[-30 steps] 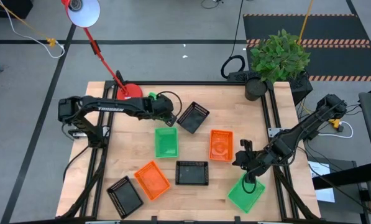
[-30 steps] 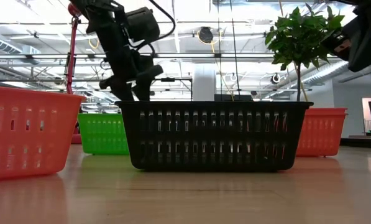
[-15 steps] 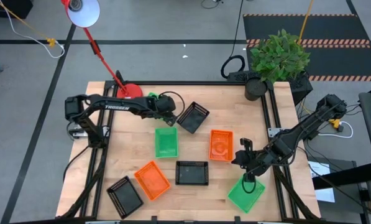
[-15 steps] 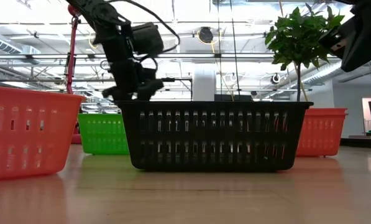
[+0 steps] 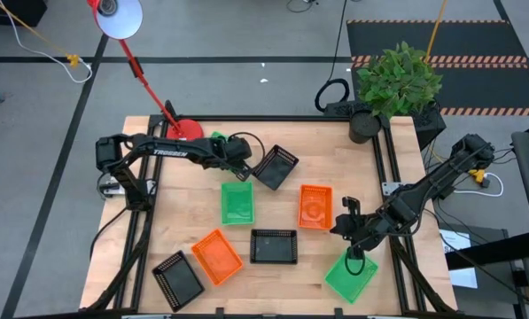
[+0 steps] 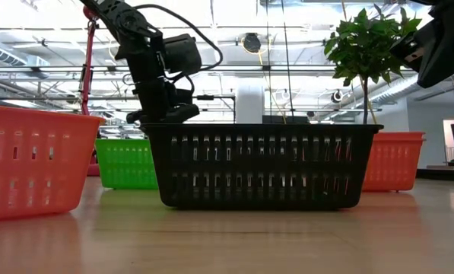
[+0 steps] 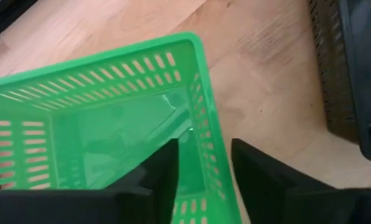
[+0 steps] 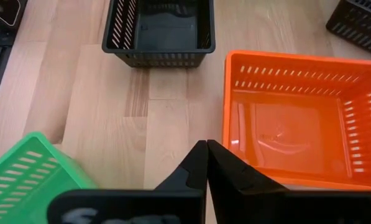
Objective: Stack baskets by color
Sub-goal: Stack the top green bin on top of the middle green bin
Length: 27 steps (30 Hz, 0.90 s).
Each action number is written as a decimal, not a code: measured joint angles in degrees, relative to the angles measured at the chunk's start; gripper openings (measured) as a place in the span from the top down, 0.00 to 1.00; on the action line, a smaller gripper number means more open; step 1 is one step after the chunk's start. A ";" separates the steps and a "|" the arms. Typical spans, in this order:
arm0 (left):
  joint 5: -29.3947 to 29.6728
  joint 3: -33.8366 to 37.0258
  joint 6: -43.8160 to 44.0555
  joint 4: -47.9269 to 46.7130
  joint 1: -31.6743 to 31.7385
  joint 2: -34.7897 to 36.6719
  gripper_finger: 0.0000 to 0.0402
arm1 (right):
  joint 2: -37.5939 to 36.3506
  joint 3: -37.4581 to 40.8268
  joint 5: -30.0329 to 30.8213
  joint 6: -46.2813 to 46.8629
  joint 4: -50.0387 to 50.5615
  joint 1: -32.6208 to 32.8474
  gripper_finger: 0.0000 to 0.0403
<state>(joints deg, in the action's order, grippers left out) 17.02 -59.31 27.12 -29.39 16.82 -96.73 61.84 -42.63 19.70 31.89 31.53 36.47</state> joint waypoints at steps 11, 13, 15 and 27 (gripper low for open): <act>-0.52 -0.02 -1.75 -0.51 0.00 0.01 0.96 | 0.01 0.00 0.00 0.16 0.00 0.00 1.00; -0.51 -0.01 -2.07 -0.54 0.00 0.04 0.98 | 0.02 0.00 0.00 0.16 0.00 0.00 1.00; -0.51 -0.06 -2.74 -0.69 -0.02 0.04 0.97 | 0.01 0.00 -0.01 0.16 0.00 0.00 1.00; 1.05 -11.52 -9.62 -20.33 -4.63 0.04 0.98 | 0.00 0.00 0.04 0.03 0.00 0.00 1.00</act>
<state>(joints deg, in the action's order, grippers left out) 18.07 -70.83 17.50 -49.73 12.19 -96.68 61.84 -42.63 19.75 31.92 31.53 36.47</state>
